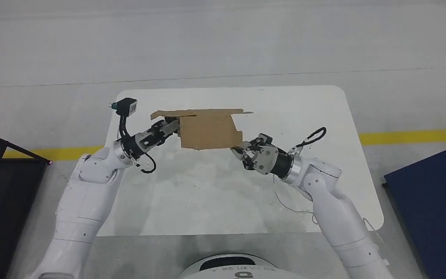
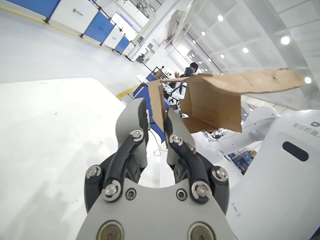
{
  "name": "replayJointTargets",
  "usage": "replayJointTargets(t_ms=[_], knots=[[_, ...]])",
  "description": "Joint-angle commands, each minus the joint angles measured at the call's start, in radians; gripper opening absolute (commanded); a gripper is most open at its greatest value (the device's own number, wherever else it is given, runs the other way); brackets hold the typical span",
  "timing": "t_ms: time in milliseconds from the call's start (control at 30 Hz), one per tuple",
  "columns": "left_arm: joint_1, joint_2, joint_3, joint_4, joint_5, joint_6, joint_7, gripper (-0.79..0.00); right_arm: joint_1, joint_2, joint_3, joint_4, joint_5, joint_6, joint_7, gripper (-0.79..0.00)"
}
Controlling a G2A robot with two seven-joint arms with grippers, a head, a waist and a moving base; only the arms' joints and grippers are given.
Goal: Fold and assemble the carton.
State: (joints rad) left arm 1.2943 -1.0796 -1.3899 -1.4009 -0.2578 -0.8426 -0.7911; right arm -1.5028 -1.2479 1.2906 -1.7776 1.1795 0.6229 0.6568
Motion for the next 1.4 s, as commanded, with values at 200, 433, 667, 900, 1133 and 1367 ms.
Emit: replayJointTargets(t_ms=[200,433,667,900,1133,1367], knots=[[0.055,0.017,-0.139,-0.015,0.403,0.058,0.24,0.0,-0.002,-0.002,0.015,0.015,0.048,-0.04,-0.06,-0.785],[0.218,0.026,-0.213,-0.283,0.707,0.003,0.355,0.0,0.001,-0.002,0.014,0.05,0.077,0.005,-0.142,-0.785],[0.256,0.028,-0.197,-0.368,0.79,-0.054,0.379,0.0,0.063,-0.011,0.009,0.197,0.467,0.331,-0.46,-0.785],[0.207,0.041,-0.119,-0.327,0.777,-0.149,0.259,0.0,0.079,-0.007,-0.032,0.177,0.715,0.389,-0.631,-0.785],[0.146,0.05,-0.061,-0.321,0.761,-0.17,0.194,-0.197,0.094,0.012,-0.093,0.163,0.846,0.389,-0.784,-0.785],[0.126,0.07,-0.031,-0.343,0.776,-0.17,0.118,-0.256,0.102,0.034,-0.127,0.141,0.924,0.389,-0.877,-0.785]])
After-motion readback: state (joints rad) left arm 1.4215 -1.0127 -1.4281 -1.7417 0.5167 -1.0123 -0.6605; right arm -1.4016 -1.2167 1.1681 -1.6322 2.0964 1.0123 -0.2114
